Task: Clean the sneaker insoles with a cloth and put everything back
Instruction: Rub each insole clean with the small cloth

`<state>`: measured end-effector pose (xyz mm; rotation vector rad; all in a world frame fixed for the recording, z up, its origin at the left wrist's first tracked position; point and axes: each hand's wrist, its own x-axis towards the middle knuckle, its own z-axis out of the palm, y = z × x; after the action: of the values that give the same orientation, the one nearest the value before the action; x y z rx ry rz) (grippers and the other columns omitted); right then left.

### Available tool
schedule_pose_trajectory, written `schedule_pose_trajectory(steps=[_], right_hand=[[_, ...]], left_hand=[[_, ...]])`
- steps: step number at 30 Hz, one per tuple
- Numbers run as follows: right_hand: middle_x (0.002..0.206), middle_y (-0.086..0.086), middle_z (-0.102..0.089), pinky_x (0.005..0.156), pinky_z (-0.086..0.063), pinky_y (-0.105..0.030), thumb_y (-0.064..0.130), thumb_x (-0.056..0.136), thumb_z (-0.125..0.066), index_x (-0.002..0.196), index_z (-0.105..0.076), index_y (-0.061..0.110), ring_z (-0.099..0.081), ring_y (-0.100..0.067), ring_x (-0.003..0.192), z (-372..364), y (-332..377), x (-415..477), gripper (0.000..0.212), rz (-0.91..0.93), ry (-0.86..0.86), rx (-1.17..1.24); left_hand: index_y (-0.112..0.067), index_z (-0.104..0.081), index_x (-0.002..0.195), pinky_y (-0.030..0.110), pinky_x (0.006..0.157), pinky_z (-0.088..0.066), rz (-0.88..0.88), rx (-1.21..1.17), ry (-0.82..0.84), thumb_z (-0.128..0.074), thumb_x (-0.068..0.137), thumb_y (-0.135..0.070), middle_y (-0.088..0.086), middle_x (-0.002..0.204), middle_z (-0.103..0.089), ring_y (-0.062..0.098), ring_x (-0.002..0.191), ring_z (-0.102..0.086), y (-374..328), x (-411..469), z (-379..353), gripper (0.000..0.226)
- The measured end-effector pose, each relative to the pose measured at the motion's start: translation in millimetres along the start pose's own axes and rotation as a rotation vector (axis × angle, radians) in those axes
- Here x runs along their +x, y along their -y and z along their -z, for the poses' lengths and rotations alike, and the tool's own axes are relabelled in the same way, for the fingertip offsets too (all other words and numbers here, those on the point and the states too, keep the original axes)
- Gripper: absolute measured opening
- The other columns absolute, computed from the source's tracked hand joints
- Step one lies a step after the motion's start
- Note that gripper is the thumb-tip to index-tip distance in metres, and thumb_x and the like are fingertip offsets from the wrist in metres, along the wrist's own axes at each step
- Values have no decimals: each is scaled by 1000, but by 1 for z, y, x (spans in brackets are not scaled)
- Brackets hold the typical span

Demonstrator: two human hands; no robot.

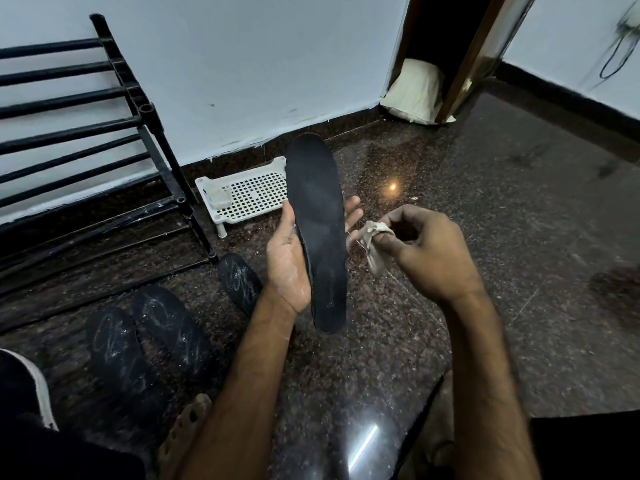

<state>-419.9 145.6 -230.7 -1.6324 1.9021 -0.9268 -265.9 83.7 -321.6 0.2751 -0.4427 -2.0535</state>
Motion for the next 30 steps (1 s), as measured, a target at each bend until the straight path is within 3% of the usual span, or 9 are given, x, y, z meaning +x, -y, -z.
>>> schedule_pose_trajectory(steps=[3, 7, 12, 15, 17, 20, 25, 28, 30], right_hand=[[77, 8, -70, 63, -56, -21, 19, 87, -71, 84, -67, 22, -68, -8, 71, -7, 3, 1, 6, -56, -112, 40], [85, 9, -69, 78, -58, -28, 22, 87, -72, 86, -67, 23, -66, -7, 77, -30, 13, 1, 5, -88, -129, -48], [97, -2, -72, 87, -53, -36, 24, 90, -66, 97, -69, 20, -67, -22, 91, -59, 21, 0, 9, -117, -157, -105], [89, -1, -74, 78, -56, -30, 17, 88, -70, 98, -73, 14, -70, -12, 80, -60, 29, 1, 11, -70, -56, 291], [91, -11, -74, 77, -57, -31, 5, 88, -68, 104, -71, 4, -69, -16, 80, -54, 32, 0, 16, -114, 85, 685], [94, -11, -75, 71, -58, -29, 1, 90, -63, 108, -66, 3, -68, -18, 81, -31, 21, 3, 18, -231, 53, 920], [73, -1, -73, 55, -53, -20, -6, 90, -62, 109, -62, 4, -65, -5, 60, -6, -2, 6, 21, -204, -105, 834], [83, -3, -74, 65, -55, -26, -11, 84, -65, 105, -66, 7, -68, -9, 71, -17, -3, 5, 28, -165, -117, 748], [89, -2, -74, 71, -58, -31, -8, 80, -71, 97, -69, 14, -70, -13, 78, -27, -3, 6, 28, -122, -212, 592]], left_hand=[[-3, -40, 148, 49, 121, -21, -27, 106, -24, -24, 102, -57, 25, 148, -45, 35, 140, -41, 0, -1, -3, 72], [1, -49, 141, 42, 107, -45, 14, 81, 24, -23, 102, -56, 23, 140, -54, 31, 130, -53, 3, -1, -10, 74], [3, -59, 131, 37, 113, -39, 56, 142, 21, -32, 98, -56, 18, 133, -60, 24, 124, -58, 16, -1, -12, 72], [9, -54, 131, 38, 110, -43, 35, 95, 6, -35, 99, -53, 24, 136, -56, 29, 127, -55, 13, -3, -9, 72], [7, -65, 120, 40, 109, -43, 26, 46, -23, -34, 101, -51, 25, 130, -60, 31, 121, -59, 9, -4, -5, 69], [-5, -68, 122, 42, 115, -32, 9, -28, -48, -33, 102, -53, 15, 125, -66, 27, 121, -57, 3, -6, 1, 63], [-1, -50, 141, 45, 123, -17, 36, -30, -2, -27, 103, -57, 18, 149, -46, 29, 143, -37, 4, -5, -4, 72], [-1, -65, 126, 41, 113, -39, 32, -19, -26, -28, 103, -52, 18, 131, -63, 28, 124, -59, 9, -6, -7, 68], [-3, -63, 127, 41, 106, -46, 15, -43, -27, -33, 101, -50, 16, 125, -67, 27, 116, -64, 10, -5, -6, 61]])
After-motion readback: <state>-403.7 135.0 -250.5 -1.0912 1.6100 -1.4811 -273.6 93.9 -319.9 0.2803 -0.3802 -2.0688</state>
